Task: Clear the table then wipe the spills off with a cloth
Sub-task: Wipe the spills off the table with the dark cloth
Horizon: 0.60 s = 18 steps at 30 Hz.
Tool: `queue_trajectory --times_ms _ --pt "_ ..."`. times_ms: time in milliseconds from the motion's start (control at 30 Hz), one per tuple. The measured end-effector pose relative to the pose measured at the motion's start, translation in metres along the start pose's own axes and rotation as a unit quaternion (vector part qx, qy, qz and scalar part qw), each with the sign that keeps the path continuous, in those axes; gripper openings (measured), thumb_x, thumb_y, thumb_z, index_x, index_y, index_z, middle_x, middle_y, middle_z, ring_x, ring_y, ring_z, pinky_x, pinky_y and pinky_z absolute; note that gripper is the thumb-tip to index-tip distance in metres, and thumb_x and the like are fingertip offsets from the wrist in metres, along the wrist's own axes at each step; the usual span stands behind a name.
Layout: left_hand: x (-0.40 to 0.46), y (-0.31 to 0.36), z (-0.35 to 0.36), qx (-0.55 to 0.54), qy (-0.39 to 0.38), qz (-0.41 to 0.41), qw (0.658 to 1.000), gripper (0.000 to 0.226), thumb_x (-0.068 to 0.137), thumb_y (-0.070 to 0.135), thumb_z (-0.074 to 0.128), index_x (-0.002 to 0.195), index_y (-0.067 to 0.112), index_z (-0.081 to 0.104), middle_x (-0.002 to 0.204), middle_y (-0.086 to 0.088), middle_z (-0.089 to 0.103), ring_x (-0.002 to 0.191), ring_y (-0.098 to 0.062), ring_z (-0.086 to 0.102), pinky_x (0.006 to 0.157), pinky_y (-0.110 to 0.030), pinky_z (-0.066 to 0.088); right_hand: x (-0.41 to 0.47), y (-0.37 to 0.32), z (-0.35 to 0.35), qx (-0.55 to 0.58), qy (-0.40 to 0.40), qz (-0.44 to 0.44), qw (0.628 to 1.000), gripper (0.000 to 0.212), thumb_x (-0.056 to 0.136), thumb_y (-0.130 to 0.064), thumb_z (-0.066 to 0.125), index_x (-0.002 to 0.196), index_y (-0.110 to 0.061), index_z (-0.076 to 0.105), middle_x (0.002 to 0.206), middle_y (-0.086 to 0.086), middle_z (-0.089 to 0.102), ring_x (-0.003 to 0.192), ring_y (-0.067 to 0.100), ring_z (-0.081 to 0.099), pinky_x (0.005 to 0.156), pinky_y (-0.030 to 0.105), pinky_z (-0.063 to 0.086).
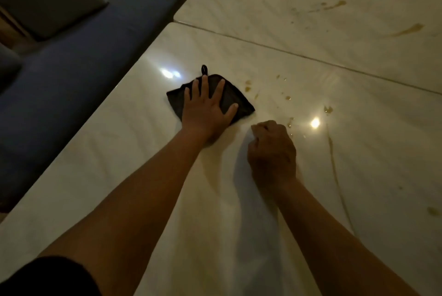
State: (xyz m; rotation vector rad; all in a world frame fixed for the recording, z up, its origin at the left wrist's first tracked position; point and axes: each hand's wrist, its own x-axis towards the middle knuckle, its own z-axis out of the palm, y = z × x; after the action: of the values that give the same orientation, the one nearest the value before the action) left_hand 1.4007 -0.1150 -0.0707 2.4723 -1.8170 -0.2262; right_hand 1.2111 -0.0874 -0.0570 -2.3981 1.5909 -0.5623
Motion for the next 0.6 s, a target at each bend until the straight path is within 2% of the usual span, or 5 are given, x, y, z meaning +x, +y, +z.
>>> queue_trajectory --times_ms 133,233,333,467,600 --pt "0.017 0.013 0.0 0.001 -0.002 -0.012 1.0 0.079 0.097 0.072 0.02 0.163 0.03 0.003 0.169 -0.016 -0.005 0.155 -0.037 -0.004 0.125 -0.054 -0.003 0.031 0.017 -0.01 0.048 0.04 0.008 0.998 0.029 0.087 -0.014 0.049 0.104 -0.01 0.072 0.104 0.009 0.067 0.096 0.028 0.06 0.079 0.038 0.052" --pt "-0.019 0.026 0.006 0.002 0.014 0.035 0.999 0.08 0.096 0.073 0.016 0.163 0.031 0.002 0.17 -0.015 -0.003 0.156 -0.035 -0.003 0.125 -0.054 -0.002 0.061 0.037 -0.021 0.029 0.067 0.052 0.996 0.028 0.086 -0.013 0.053 0.108 -0.015 0.072 0.115 0.005 0.064 0.107 0.027 0.057 0.084 0.035 0.048" --pt "-0.052 0.038 0.011 0.0 0.013 0.065 0.998 0.081 0.094 0.076 0.012 0.162 0.034 0.001 0.17 -0.011 -0.005 0.156 -0.032 -0.005 0.126 -0.053 -0.001 0.089 0.058 -0.027 0.006 0.026 0.077 0.997 0.034 0.091 -0.017 0.05 0.12 -0.018 0.068 0.131 0.0 0.058 0.121 0.023 0.05 0.094 0.035 0.043" --pt "-0.014 0.046 0.007 0.004 0.013 0.043 0.999 0.082 0.093 0.076 0.015 0.162 0.035 0.003 0.17 -0.011 -0.004 0.156 -0.033 -0.004 0.125 -0.053 -0.001 0.125 0.086 -0.032 -0.029 -0.057 0.085 0.994 0.044 0.099 -0.027 0.041 0.14 -0.02 0.054 0.153 -0.001 0.041 0.141 0.021 0.032 0.114 0.038 0.03" --pt "0.05 0.061 0.006 -0.008 0.01 0.011 1.0 0.081 0.095 0.074 0.019 0.162 0.033 0.004 0.17 -0.013 -0.005 0.156 -0.035 -0.004 0.125 -0.053 -0.004 0.14 0.102 -0.037 -0.075 -0.089 0.087 0.989 0.042 0.099 -0.028 0.035 0.134 -0.018 0.056 0.138 0.008 0.053 0.126 0.031 0.047 0.1 0.04 0.039"
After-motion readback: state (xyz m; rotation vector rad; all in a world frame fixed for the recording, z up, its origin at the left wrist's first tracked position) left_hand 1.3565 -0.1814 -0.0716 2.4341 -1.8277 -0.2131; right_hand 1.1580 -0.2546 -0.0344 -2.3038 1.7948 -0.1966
